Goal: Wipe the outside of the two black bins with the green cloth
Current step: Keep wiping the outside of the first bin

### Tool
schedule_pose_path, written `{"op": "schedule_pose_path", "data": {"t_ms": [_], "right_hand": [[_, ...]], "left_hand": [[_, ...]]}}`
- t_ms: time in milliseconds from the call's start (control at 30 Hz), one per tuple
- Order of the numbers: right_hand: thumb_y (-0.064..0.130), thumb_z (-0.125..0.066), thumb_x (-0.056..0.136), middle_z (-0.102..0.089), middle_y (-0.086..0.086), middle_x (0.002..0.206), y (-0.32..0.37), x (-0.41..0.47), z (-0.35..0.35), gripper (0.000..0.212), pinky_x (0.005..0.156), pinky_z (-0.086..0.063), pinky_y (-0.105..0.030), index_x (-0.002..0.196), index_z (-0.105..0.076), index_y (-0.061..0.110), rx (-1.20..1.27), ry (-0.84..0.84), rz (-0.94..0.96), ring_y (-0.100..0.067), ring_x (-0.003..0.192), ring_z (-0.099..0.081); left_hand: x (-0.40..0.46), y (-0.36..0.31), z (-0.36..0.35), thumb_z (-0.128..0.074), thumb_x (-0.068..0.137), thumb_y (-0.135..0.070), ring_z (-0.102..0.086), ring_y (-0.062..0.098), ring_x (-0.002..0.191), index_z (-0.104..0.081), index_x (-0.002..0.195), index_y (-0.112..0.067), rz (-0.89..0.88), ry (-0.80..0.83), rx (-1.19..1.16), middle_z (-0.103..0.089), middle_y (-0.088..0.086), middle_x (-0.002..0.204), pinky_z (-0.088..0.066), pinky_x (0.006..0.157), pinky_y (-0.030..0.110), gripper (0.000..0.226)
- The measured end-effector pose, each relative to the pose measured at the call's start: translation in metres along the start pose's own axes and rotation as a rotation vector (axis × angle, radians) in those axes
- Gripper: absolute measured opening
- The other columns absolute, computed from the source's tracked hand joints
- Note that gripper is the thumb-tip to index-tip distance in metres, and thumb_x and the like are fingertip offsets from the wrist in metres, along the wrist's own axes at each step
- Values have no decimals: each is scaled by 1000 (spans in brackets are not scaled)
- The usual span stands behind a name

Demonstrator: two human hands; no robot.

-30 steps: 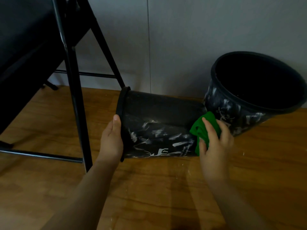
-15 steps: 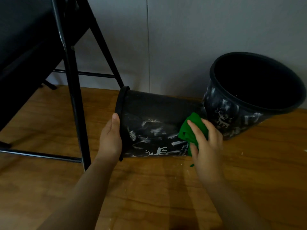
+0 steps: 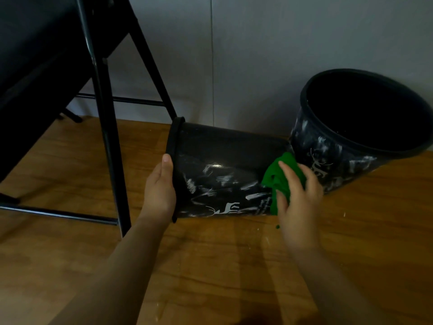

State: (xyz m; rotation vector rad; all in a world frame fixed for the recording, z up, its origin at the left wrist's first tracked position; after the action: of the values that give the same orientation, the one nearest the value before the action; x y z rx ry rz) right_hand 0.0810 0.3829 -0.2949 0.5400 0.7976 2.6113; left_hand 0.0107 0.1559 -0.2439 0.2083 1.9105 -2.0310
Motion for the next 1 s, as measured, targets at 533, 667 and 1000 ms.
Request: {"op": "schedule_pose_path", "data": {"t_ms": [533,667,1000], "right_hand": [[4,-61,81,-27,3,152,18,-13,-5,68,111,-36,-50,141,-45,31,82,-13,-32,-22,142,-21],[1,-65,76,-33,1,150,27,-16,-10,70,112,-34,-49,139,-49,30,49,131,234,-24,140,-26],[-2,-69,75,-30,2,151,38,-24,-16,75,112,-32,-46,139,-48,32,86,85,172,-23,142,-24]], "left_hand": [[2,1,-2,-33,103,-51,-64,11,87,-63,92,-29,9,-13,-31,-67,-5,92,-46,70,29,38],[2,2,-1,-31,103,-50,-63,9,85,-62,93,-29,-4,3,-19,-66,-6,92,-45,68,27,39],[0,1,-1,-30,104,-48,-64,6,87,-62,98,-30,-12,22,-28,-68,-7,96,-45,68,23,38]]}}
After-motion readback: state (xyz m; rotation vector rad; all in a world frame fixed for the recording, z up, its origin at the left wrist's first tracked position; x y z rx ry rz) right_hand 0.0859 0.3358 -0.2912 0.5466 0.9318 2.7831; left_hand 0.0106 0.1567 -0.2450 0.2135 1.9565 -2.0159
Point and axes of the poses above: each hand's wrist, its own x-axis towards the middle knuckle, its own z-axis out of the back of the hand, y = z × x, the point moved 1 cm from there along x, towards the middle knuckle
